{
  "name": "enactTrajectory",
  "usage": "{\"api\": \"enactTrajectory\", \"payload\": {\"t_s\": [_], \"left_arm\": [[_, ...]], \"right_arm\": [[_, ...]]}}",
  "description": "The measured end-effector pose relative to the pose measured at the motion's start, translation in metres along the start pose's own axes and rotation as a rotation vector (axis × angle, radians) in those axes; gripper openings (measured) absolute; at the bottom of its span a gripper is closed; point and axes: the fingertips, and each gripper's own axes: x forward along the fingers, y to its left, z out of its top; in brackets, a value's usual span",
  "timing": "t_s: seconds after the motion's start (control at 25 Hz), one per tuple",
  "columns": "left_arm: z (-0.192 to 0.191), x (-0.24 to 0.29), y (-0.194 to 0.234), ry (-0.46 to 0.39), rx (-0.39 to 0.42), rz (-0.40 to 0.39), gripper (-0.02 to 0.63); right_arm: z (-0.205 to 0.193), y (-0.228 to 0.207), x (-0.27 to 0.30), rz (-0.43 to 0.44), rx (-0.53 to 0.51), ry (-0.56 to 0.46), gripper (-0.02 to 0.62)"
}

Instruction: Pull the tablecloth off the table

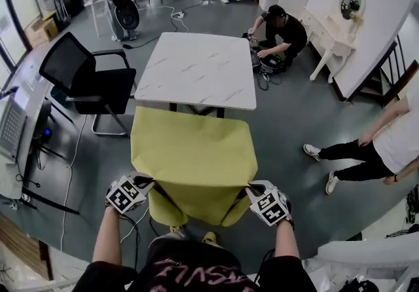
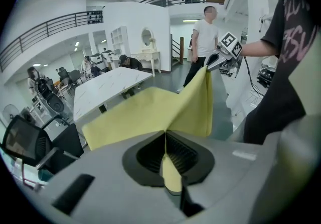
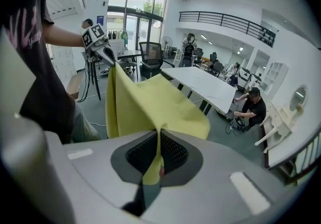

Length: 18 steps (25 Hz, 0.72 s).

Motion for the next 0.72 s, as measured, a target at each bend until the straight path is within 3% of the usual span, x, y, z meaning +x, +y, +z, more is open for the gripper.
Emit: {"api": "enactTrajectory", "payload": {"t_s": [0.24,0.72], "left_arm": [[0.026,-0.012,-0.014,-0.094,-0.080,0.090,0.008],[0.093,-0.048,0.023,-0.390,-0.287,0.257,0.008]], "right_arm": [[0.001,-0.014,-0.025,-0.056,0.071,-0.095,0.017],[0.061,-0.061,-0.060,-0.237,0.305,-0.358,0.017]]}}
